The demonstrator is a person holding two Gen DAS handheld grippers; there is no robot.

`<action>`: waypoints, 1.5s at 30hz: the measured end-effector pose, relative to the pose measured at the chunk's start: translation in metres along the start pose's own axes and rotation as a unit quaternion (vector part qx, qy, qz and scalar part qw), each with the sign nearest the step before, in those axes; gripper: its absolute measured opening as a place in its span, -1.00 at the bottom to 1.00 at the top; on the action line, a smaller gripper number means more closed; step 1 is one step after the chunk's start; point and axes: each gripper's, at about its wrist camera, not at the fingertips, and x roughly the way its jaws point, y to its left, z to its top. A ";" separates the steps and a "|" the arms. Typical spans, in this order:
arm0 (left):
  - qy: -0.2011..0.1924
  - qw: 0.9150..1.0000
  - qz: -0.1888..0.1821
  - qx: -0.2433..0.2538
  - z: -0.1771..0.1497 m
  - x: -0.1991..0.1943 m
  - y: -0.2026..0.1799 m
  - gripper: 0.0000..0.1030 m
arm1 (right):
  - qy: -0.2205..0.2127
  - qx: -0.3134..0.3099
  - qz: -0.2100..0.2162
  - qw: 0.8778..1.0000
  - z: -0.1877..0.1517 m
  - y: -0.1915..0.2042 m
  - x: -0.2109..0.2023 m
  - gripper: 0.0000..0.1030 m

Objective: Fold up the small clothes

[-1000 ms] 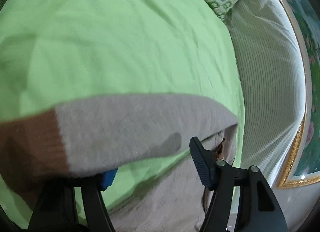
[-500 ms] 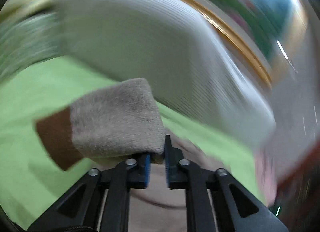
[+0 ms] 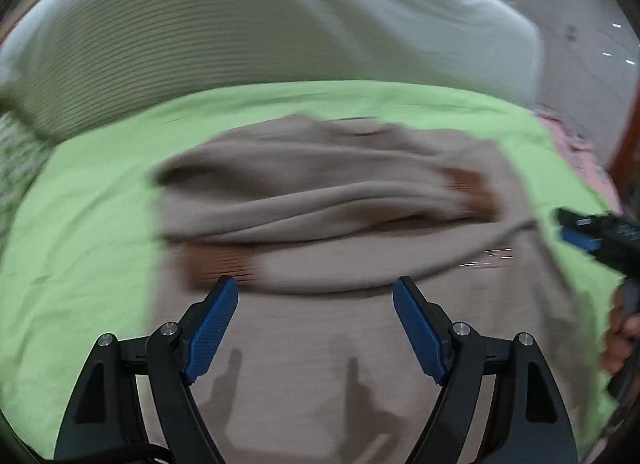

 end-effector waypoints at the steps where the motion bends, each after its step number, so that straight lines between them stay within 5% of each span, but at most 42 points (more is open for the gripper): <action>1: 0.006 1.000 0.022 -0.010 -0.001 0.005 0.020 0.56 | 0.003 -0.010 0.006 1.000 0.002 0.008 0.006 0.16; 7: 0.048 0.994 0.079 -0.065 0.013 0.048 0.112 0.53 | 0.034 -0.021 0.043 0.998 0.008 0.045 0.045 0.16; 11: 0.064 0.996 0.047 -0.040 0.033 0.080 0.107 0.53 | 0.069 0.022 0.052 0.996 0.009 0.051 0.078 0.16; 15: 0.078 0.994 0.075 -0.012 0.041 0.111 0.106 0.49 | 0.080 0.079 0.045 0.993 0.010 0.045 0.105 0.17; 19: 0.081 0.994 0.058 -0.046 0.050 0.125 0.120 0.27 | 0.048 0.136 0.036 0.989 0.016 0.034 0.115 0.11; 20: 0.082 0.993 0.053 -0.060 0.054 0.132 0.123 0.17 | 0.041 0.133 0.029 0.990 0.018 0.036 0.114 -0.17; 21: 0.081 0.993 0.048 -0.071 0.057 0.134 0.125 0.11 | 0.038 0.130 0.031 0.990 0.019 0.037 0.115 -0.70; 22: 0.078 0.993 0.046 -0.078 0.059 0.136 0.124 -0.03 | 0.036 0.130 0.049 0.990 0.021 0.039 0.116 -0.82; 23: 0.071 0.992 0.048 -0.089 0.064 0.136 0.125 -0.13 | 0.030 0.131 0.060 0.989 0.025 0.041 0.114 -0.82; 24: 0.067 0.991 0.058 -0.097 0.067 0.135 0.125 -0.43 | 0.022 0.128 0.070 0.989 0.029 0.043 0.110 -0.82; 27: 0.040 0.989 0.053 -0.136 0.075 0.119 0.129 -0.47 | -0.041 0.080 0.109 0.990 0.056 0.068 0.068 -0.83; 30: -0.001 0.991 0.047 -0.124 0.077 0.095 0.118 -0.37 | -0.114 0.020 0.137 0.984 0.081 0.086 0.006 -0.83; 33: -0.001 0.995 0.059 -0.079 0.073 0.097 0.099 -0.29 | -0.140 -0.003 0.109 0.984 0.086 0.077 -0.015 -0.83; 40: 0.041 0.995 0.061 -0.062 0.046 0.114 0.094 -0.41 | -0.024 0.045 0.011 0.999 0.040 -0.001 0.058 -0.83; 45: 0.039 0.995 0.039 -0.079 0.036 0.100 0.104 -0.52 | -0.021 0.056 0.016 0.998 0.040 -0.008 0.064 -0.83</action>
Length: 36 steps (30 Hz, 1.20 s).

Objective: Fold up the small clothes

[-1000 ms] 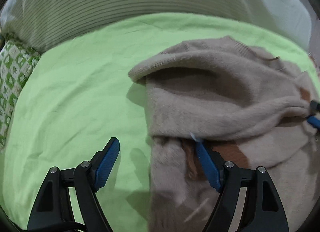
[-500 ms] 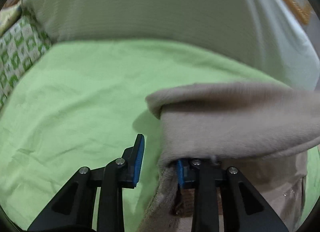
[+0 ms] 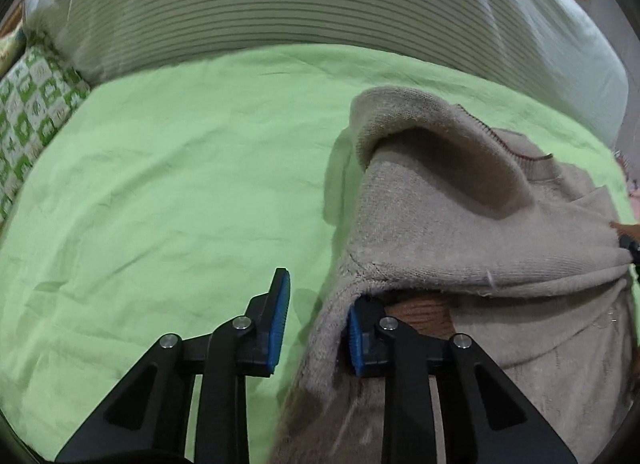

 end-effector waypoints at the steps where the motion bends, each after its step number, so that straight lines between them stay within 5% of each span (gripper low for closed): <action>1: 0.001 1.000 0.000 0.003 -0.001 0.001 0.000 -0.52 | 0.003 0.000 0.000 1.000 0.000 0.000 0.000 -0.83; 7: 0.003 1.000 -0.001 0.010 -0.011 -0.006 0.003 -0.46 | 0.046 -0.014 -0.041 0.998 -0.009 -0.006 -0.004 -0.71; 10: -0.012 1.000 0.002 0.016 -0.020 -0.021 0.007 -0.36 | -0.008 -0.088 -0.101 0.991 -0.014 0.023 -0.033 -0.37; 11: -0.019 1.000 -0.002 0.016 -0.022 -0.023 0.009 -0.33 | -0.029 -0.117 -0.107 0.987 -0.016 0.040 -0.043 -0.12; 15: -0.033 0.999 0.004 0.026 -0.022 -0.022 0.006 -0.03 | -0.015 -0.225 -0.019 0.974 -0.021 0.112 -0.038 0.21; 18: -0.026 0.999 0.004 0.032 -0.014 -0.010 0.003 -0.01 | 0.014 -0.329 0.032 0.944 -0.036 0.188 -0.007 0.23; 20: -0.023 0.999 0.001 0.038 -0.009 -0.003 0.003 -0.01 | 0.040 -0.383 0.081 0.919 -0.046 0.234 0.024 0.23; 25: -0.016 0.998 -0.025 0.058 0.001 0.017 -0.001 -0.06 | 0.087 -0.471 0.086 0.874 -0.070 0.301 0.095 0.23; 28: -0.007 0.996 -0.079 0.049 0.000 0.024 0.001 -0.73 | 0.116 -0.501 0.082 0.854 -0.083 0.314 0.131 0.23; 29: -0.012 0.995 -0.089 0.039 -0.001 0.023 0.004 -0.80 | 0.118 -0.507 0.078 0.850 -0.084 0.315 0.141 0.23; 31: -0.027 0.994 -0.104 0.014 -0.004 0.017 0.014 -0.86 | 0.139 -0.496 0.090 0.852 -0.079 0.314 0.160 -0.09; 32: -0.033 0.993 -0.117 -0.008 -0.005 0.013 0.022 -0.88 | 0.158 -0.483 0.104 0.855 -0.076 0.316 0.164 -0.74; 36: -0.048 0.981 -0.163 -0.088 -0.018 0.005 0.048 -0.90 | 0.180 -0.372 0.207 0.887 -0.048 0.309 0.172 -0.82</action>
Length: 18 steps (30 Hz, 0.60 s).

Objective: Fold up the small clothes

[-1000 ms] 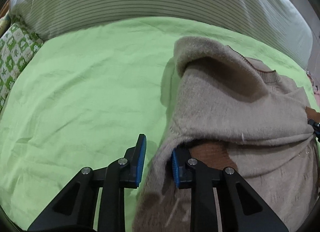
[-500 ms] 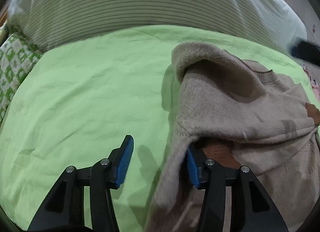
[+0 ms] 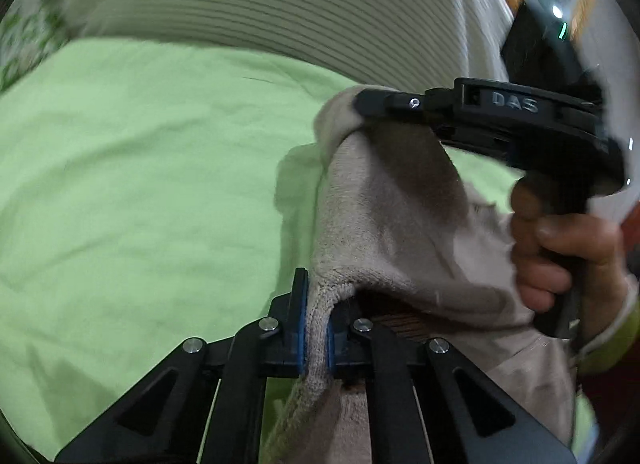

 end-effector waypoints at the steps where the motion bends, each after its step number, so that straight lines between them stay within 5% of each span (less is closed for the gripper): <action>1: 0.001 1.000 0.002 -0.008 -0.002 0.001 0.004 -0.90 | -0.016 0.033 0.006 0.999 0.001 -0.014 0.000 -0.82; 3: 0.016 0.999 0.012 -0.029 -0.006 0.007 0.015 -0.90 | -0.020 0.087 -0.016 0.996 -0.002 -0.039 0.011 -0.84; 5: 0.023 0.998 -0.008 -0.057 -0.008 0.007 0.026 -0.88 | 0.008 0.130 -0.101 0.986 -0.018 -0.067 0.028 -0.85; 6: 0.024 0.998 -0.008 -0.055 -0.009 0.005 0.027 -0.87 | 0.011 0.137 -0.110 0.984 -0.023 -0.072 0.030 -0.91; 8: 0.022 0.999 0.008 -0.035 -0.011 -0.003 0.024 -0.82 | -0.016 0.163 -0.081 0.983 -0.035 -0.077 0.016 -0.85; 13: 0.017 0.999 0.045 -0.002 -0.025 -0.036 0.017 -0.67 | -0.079 0.148 -0.096 0.981 -0.052 -0.053 -0.051 -0.81; 15: 0.005 0.999 0.053 0.006 -0.020 -0.052 0.014 -0.67 | -0.084 0.143 -0.092 0.982 -0.066 -0.044 -0.076 -0.67; 18: -0.003 0.998 0.055 0.031 -0.016 -0.059 0.001 -0.24 | -0.087 0.157 -0.077 0.981 -0.104 -0.027 -0.104 -0.20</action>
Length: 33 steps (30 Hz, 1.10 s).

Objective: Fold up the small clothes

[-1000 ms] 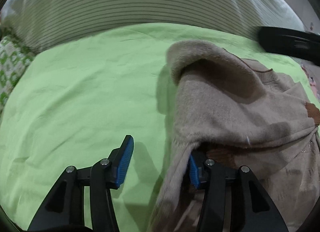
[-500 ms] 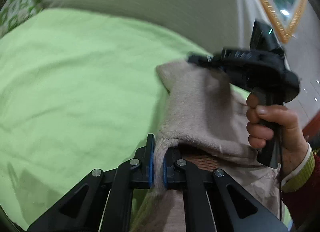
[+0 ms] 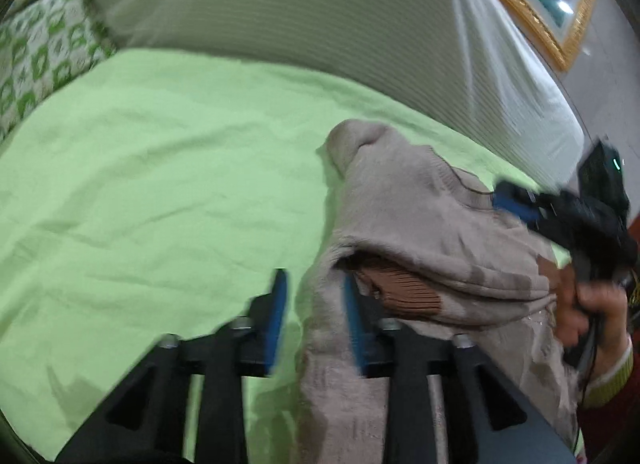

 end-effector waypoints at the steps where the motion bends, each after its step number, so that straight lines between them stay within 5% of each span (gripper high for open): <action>1: -0.003 1.000 0.012 0.021 0.003 0.000 -0.006 -0.18 | 0.002 0.003 0.004 1.000 -0.012 0.000 -0.009 -0.17; 3: 0.006 0.997 0.037 0.075 0.008 0.011 -0.022 -0.18 | 0.014 -0.009 -0.001 1.000 -0.031 0.005 -0.012 -0.17; 9: 0.057 0.980 0.072 0.179 0.014 0.055 -0.045 -0.17 | 0.053 -0.144 -0.119 0.981 -0.074 0.027 0.000 -0.17; 13: 0.075 0.981 0.073 0.162 0.024 0.081 -0.038 -0.22 | 0.059 -0.228 -0.171 0.957 -0.082 0.031 0.011 -0.10; 15: 0.074 0.987 0.047 0.137 0.030 0.086 -0.033 -0.62 | 0.064 -0.245 -0.189 0.949 -0.082 0.028 0.021 -0.10; 16: 0.075 0.989 0.037 0.121 0.032 0.087 -0.029 -0.77 | 0.067 -0.240 -0.188 0.950 -0.081 0.027 0.024 -0.12; 18: 0.061 0.991 0.038 0.111 0.030 0.080 -0.028 -0.82 | 0.071 -0.217 -0.166 0.959 -0.077 0.023 0.023 -0.92; 22: 0.029 0.995 0.015 0.089 0.011 0.047 -0.022 -0.83 | 0.053 -0.152 -0.083 0.983 -0.072 0.021 -0.013 -0.92; 29: 0.067 0.996 0.003 0.055 -0.006 0.039 -0.001 -0.48 | 0.113 -0.114 -0.055 0.986 -0.086 0.013 -0.004 -0.87; 31: 0.056 0.997 0.012 0.045 -0.003 0.027 0.003 -0.38 | 0.097 -0.093 -0.035 0.990 -0.079 0.014 -0.012 -0.79; 33: 0.045 0.999 0.007 0.022 0.003 0.018 0.008 -0.28 | 0.074 -0.087 -0.019 0.993 -0.069 0.020 -0.019 -0.47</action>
